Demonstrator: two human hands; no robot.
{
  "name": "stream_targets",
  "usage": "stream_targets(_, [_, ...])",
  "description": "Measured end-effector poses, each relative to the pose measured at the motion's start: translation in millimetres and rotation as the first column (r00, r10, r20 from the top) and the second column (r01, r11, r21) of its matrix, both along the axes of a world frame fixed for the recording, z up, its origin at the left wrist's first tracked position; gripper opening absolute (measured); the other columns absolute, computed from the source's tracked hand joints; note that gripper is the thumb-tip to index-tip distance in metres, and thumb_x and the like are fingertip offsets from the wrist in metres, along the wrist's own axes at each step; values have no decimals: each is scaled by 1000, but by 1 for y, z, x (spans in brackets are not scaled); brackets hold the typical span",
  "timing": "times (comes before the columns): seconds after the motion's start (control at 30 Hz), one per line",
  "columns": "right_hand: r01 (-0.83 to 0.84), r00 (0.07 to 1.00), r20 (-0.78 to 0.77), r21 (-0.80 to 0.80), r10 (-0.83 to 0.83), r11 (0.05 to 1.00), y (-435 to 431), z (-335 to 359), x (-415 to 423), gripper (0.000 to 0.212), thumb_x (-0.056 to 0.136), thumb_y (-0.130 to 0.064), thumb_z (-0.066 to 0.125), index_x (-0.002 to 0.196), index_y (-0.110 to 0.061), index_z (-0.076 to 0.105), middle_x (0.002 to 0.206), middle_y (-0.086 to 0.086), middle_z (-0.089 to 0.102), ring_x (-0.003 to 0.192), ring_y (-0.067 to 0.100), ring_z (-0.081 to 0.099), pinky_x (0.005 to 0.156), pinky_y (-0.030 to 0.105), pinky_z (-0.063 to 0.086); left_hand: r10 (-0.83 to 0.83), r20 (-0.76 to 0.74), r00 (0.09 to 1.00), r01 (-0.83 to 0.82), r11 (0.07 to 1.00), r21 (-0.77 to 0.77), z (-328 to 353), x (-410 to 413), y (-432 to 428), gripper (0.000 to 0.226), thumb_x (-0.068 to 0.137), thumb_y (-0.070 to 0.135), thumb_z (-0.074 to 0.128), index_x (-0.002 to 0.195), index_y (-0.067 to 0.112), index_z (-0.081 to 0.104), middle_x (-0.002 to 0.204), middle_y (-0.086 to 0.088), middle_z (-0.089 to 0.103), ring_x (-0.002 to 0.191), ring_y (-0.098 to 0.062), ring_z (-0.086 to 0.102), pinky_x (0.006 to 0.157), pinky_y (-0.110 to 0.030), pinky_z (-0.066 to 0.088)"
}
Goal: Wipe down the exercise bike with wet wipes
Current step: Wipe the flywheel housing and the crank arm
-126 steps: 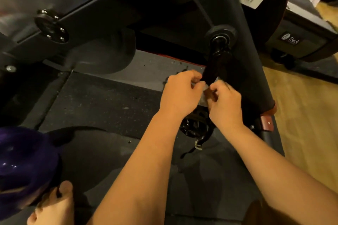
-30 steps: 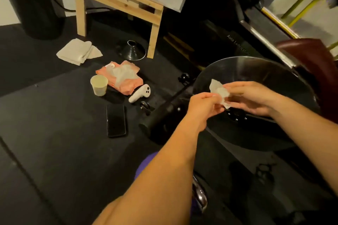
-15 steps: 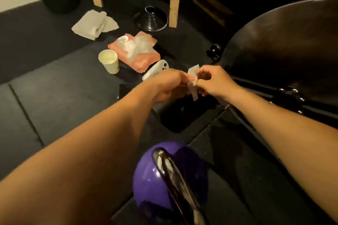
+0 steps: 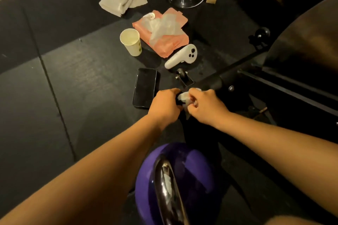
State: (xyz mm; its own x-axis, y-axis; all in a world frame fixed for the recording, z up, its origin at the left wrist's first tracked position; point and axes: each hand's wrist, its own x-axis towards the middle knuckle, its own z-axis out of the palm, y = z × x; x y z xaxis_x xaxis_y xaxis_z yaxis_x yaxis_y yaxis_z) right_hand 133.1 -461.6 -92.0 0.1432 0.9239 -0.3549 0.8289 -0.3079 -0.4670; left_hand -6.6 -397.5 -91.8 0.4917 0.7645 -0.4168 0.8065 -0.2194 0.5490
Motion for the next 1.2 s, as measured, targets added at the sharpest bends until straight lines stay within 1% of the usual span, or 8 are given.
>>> stream_targets(0.1, [-43, 999, -9, -71, 43, 997, 9, 6, 6, 11, 82, -23, 58, 83, -22, 47, 83, 6, 48, 86, 36, 56, 66, 32, 41, 34, 55, 998, -36, 999, 26, -6, -3, -6, 33, 81, 13, 71, 113, 19, 66, 108, -3, 68, 100, -22, 63, 82, -32, 50])
stream_targets(0.23, [185, 937, 305, -22, -170, 982, 33, 20, 66, 16, 89, -26, 51, 100, -15, 54, 102, 23, 59, 93, 43, 57, 72, 37, 48, 110, 119, 987, -105, 993, -47, -8, -7, -6, 41, 83, 11, 71, 122, 20, 64, 114, -6, 67, 107, -23, 62, 89, -32, 50])
stream_targets(0.43, [-212, 949, 218, -102, 230, 972, 25, 10, -24, 30, 95, -29, 46, 124, -23, 52, 110, 18, 56, 98, 40, 58, 70, 36, 42, 80, 166, 983, -75, 997, -36, -10, -13, -1, 26, 85, 6, 66, 110, 13, 67, 101, -5, 69, 98, -25, 64, 73, -21, 42])
stream_targets(0.57, [116, 850, 527, -126, -33, 985, 46, 20, 50, 23, 92, -25, 49, 113, -19, 57, 107, 21, 58, 96, 42, 59, 76, 40, 51, 62, 123, 990, -54, 996, -71, -7, -12, -1, 49, 85, 17, 72, 132, 16, 58, 126, -12, 62, 120, -29, 54, 97, -36, 44])
stream_targets(0.73, [-238, 926, 281, -80, 251, 968, 34, 6, -48, 30, 98, -28, 43, 124, -22, 57, 111, 15, 61, 97, 38, 61, 76, 40, 49, 136, 202, 970, -124, 990, -71, -11, -21, 2, 39, 80, 8, 73, 115, 12, 57, 111, -5, 61, 104, -23, 59, 84, -31, 47])
stream_targets(0.93, [94, 791, 610, -47, -46, 994, 29, 5, 36, 22, 94, -25, 47, 111, -20, 61, 110, 15, 64, 96, 40, 62, 78, 42, 49, -54, 112, 992, 67, 991, -116, -6, -29, 13, 89, 73, 14, 83, 146, 13, 33, 143, -8, 47, 131, -26, 46, 107, -36, 38])
stream_targets(1.1, [-177, 936, 289, -111, 202, 978, 32, 12, -47, 20, 94, -23, 47, 107, -18, 62, 106, 13, 63, 95, 36, 62, 69, 36, 43, -109, 81, 991, 112, 993, -45, -1, -22, 22, 78, 69, 12, 84, 136, 11, 44, 133, -10, 54, 122, -28, 53, 96, -34, 44])
stream_targets(1.2, [-90, 849, 515, -76, 116, 993, 37, 16, -3, 25, 96, -32, 47, 114, -25, 63, 111, 12, 65, 101, 36, 63, 78, 37, 47, -180, 4, 984, 180, 982, -53, 4, -17, 30, 95, 64, 18, 89, 143, 10, 37, 138, -11, 49, 125, -30, 49, 101, -38, 45])
